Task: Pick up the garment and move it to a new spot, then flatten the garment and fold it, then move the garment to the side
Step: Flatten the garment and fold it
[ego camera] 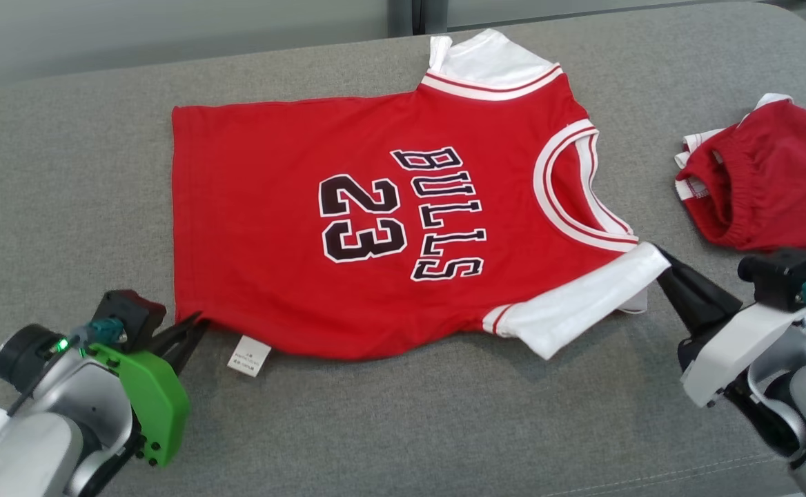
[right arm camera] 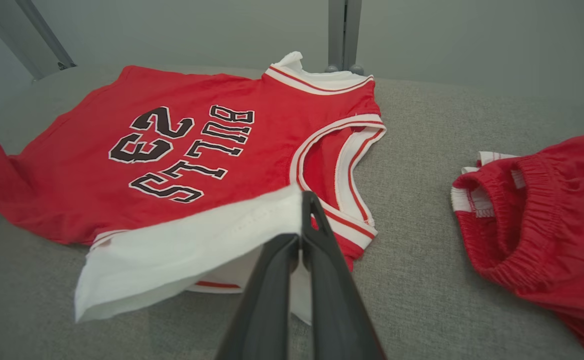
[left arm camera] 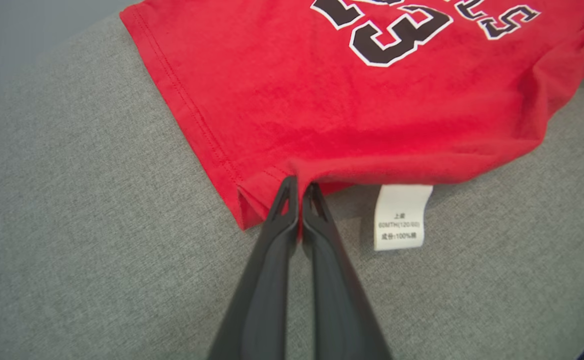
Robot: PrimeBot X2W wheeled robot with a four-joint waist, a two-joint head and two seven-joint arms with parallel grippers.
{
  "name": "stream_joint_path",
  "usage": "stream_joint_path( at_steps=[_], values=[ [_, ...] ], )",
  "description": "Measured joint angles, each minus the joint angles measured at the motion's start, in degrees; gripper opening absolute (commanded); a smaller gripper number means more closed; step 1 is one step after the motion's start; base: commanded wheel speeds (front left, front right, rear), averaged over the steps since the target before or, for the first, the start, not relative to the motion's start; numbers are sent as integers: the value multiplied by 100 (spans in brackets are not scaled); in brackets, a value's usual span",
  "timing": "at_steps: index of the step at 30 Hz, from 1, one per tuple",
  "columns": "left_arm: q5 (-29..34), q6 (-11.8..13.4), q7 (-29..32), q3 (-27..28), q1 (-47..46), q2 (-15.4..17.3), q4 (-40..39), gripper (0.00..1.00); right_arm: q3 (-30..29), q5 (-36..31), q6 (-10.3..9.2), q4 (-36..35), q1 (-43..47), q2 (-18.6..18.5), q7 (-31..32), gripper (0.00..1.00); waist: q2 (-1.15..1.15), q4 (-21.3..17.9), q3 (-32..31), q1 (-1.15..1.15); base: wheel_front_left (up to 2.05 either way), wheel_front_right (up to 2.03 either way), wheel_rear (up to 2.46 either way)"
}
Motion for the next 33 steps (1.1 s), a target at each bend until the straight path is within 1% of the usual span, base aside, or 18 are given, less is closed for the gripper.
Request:
stream_joint_path(
  at_steps=[3,7,13,17,19,22,27,33],
  values=[
    [-174,-1,380,29,-287,307,-250,0,-92,63,0,-68,-292,-216,210,0,0,38,142,0,0,0,0],
    [-236,-2,768,66,-615,738,-415,0,-168,183,0,-140,-677,-343,407,0,0,79,331,0,0,0,0],
    [-630,-15,1235,-12,-1010,755,-595,0,-14,404,0,-179,-1095,-412,731,0,0,167,560,0,0,0,0],
    [-778,-15,1486,-148,-1374,745,-691,0,10,454,0,-154,-1368,-552,937,0,0,237,686,0,0,0,0],
    [-979,-15,1692,-152,-1556,757,-697,0,86,504,0,-125,-1638,-586,1080,0,0,269,785,0,0,0,0],
    [-1011,-15,1872,-191,-1732,770,-693,0,115,503,0,-34,-1896,-699,1223,0,0,279,886,0,0,0,0],
    [-1103,-15,2039,-187,-2044,775,-659,0,169,505,1,80,-2160,-783,1376,0,0,281,1015,0,0,0,0],
    [-1323,-15,2253,-153,-2225,770,-366,0,253,504,1,261,-2477,-804,1490,0,0,265,1185,0,0,0,0]
  ],
)
